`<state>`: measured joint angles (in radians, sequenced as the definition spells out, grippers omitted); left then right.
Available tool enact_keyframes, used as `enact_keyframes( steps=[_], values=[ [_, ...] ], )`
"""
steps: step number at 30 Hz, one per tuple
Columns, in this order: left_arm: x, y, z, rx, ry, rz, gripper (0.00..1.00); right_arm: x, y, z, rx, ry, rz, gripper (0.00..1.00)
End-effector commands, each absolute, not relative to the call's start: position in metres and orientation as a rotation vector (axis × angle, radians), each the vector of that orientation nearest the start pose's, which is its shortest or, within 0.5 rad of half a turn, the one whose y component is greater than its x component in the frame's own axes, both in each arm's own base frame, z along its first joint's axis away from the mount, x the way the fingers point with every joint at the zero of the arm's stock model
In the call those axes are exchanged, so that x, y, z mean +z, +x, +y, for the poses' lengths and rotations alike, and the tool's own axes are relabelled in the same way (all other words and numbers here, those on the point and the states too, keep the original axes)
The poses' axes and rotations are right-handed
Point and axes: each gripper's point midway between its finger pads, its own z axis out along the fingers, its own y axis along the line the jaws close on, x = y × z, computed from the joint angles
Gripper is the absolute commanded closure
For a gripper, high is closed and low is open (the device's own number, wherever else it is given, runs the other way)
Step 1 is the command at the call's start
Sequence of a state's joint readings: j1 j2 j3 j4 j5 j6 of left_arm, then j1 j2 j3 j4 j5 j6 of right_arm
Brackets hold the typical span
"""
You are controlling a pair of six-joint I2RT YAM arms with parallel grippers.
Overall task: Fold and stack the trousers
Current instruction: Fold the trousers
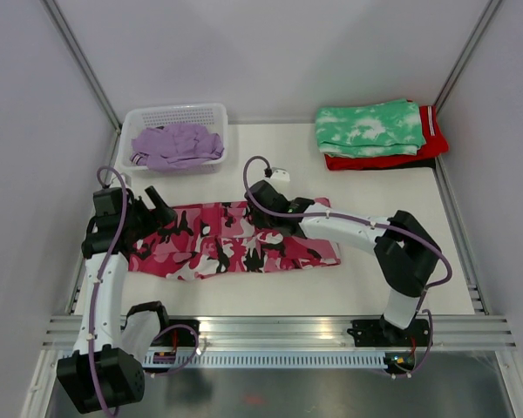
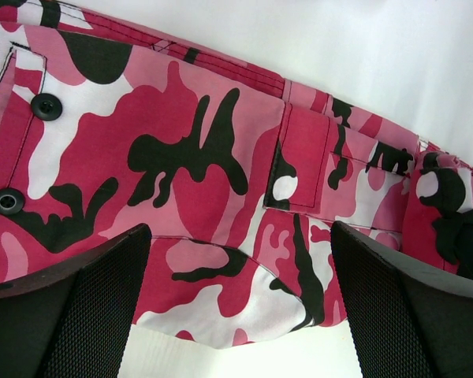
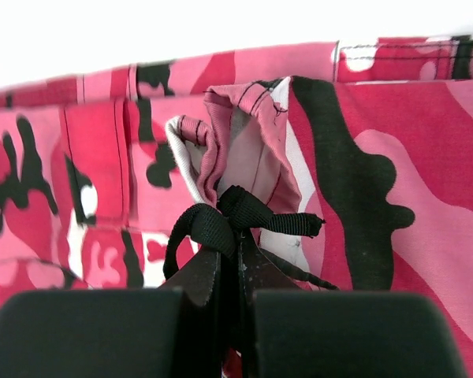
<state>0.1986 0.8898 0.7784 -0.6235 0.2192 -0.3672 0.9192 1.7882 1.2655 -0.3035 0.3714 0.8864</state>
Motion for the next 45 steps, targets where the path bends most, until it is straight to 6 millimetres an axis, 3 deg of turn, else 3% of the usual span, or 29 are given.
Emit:
enact_keyframes(
  steps=[1, 4, 8, 16, 17, 18, 19, 25, 26, 27, 30, 31, 32, 33, 34, 35, 36, 37, 38, 39, 41, 44, 45],
  values=[
    [0.159, 0.261, -0.003, -0.352, -0.556, 2.237, 0.00, 0.139, 0.341, 0.366, 0.537, 0.331, 2.206, 1.00],
    [0.160, 0.263, -0.001, -0.342, -0.556, 2.229, 0.00, 0.145, 0.345, 0.373, 0.565, 0.324, 2.195, 1.00],
    [0.156, 0.262, -0.001, -0.340, -0.567, 2.233, 0.00, 0.141, 0.336, 0.404, 0.696, 0.237, 2.249, 1.00],
    [0.156, 0.260, 0.004, -0.306, -0.575, 2.228, 0.00, 0.099, 0.317, 0.419, 0.648, 0.099, 2.378, 1.00],
    [0.155, 0.261, 0.004, -0.308, -0.577, 2.231, 0.00, 0.099, 0.316, 0.420, 0.643, 0.071, 2.383, 0.91],
    [0.155, 0.261, 0.004, -0.309, -0.578, 2.229, 0.00, 0.102, 0.312, 0.422, 0.650, 0.040, 2.387, 0.59],
    [0.154, 0.261, 0.004, -0.309, -0.579, 2.231, 0.00, 0.111, 0.311, 0.424, 0.646, 0.011, 2.381, 0.47],
    [0.153, 0.261, 0.001, -0.329, -0.568, 2.234, 0.00, 0.200, 0.292, 0.430, 0.755, -0.297, 2.288, 0.11],
    [0.155, 0.262, -0.001, -0.342, -0.561, 2.231, 0.00, 0.221, 0.289, 0.424, 0.763, -0.300, 2.257, 0.09],
    [0.159, 0.264, -0.006, -0.376, -0.545, 2.221, 0.00, 0.230, 0.289, 0.417, 0.745, -0.307, 2.242, 0.06],
    [0.168, 0.270, -0.022, -0.502, -0.524, 2.193, 0.00, 0.245, 0.300, 0.368, 0.626, -0.218, 2.226, 0.05],
    [0.169, 0.273, -0.027, -0.541, -0.521, 2.193, 0.00, 0.229, 0.301, 0.345, 0.564, -0.176, 2.278, 0.05],
    [0.171, 0.274, -0.037, -0.581, -0.502, 2.199, 0.00, 0.238, 0.301, 0.327, 0.581, -0.131, 2.269, 0.05],
    [0.171, 0.275, -0.046, -0.615, -0.488, 2.208, 0.00, 0.234, 0.320, 0.298, 0.558, -0.041, 2.265, 0.05],
    [0.174, 0.278, -0.069, -0.641, -0.398, 2.234, 0.00, 0.204, 0.320, 0.271, 0.500, 0.012, 2.321, 0.05],
    [0.173, 0.278, -0.085, -0.643, -0.343, 2.258, 0.00, 0.207, 0.322, 0.249, 0.493, 0.061, 2.305, 0.05],
    [0.172, 0.282, -0.092, -0.602, -0.323, 2.264, 0.00, 0.198, 0.334, 0.218, 0.441, 0.143, 2.305, 0.05],
    [0.179, 0.287, -0.105, -0.603, -0.278, 2.259, 0.00, 0.177, 0.329, 0.197, 0.383, 0.170, 2.335, 0.05],
    [0.168, 0.284, -0.132, -0.622, -0.207, 2.325, 0.00, 0.177, 0.330, 0.179, 0.334, 0.189, 2.314, 0.05],
    [0.163, 0.287, -0.138, -0.583, -0.197, 2.346, 0.00, 0.163, 0.329, 0.161, 0.288, 0.220, 2.334, 0.05],
    [0.149, 0.289, -0.162, -0.553, -0.142, 2.415, 0.01, 0.159, 0.326, 0.147, 0.264, 0.228, 2.329, 0.05],
    [0.133, 0.293, -0.172, -0.435, -0.109, 2.456, 0.03, 0.143, 0.318, 0.141, 0.262, 0.233, 2.358, 0.05],
    [0.118, 0.295, -0.169, -0.364, -0.120, 2.491, 0.03, 0.139, 0.316, 0.141, 0.267, 0.236, 2.366, 0.05]
  ],
)
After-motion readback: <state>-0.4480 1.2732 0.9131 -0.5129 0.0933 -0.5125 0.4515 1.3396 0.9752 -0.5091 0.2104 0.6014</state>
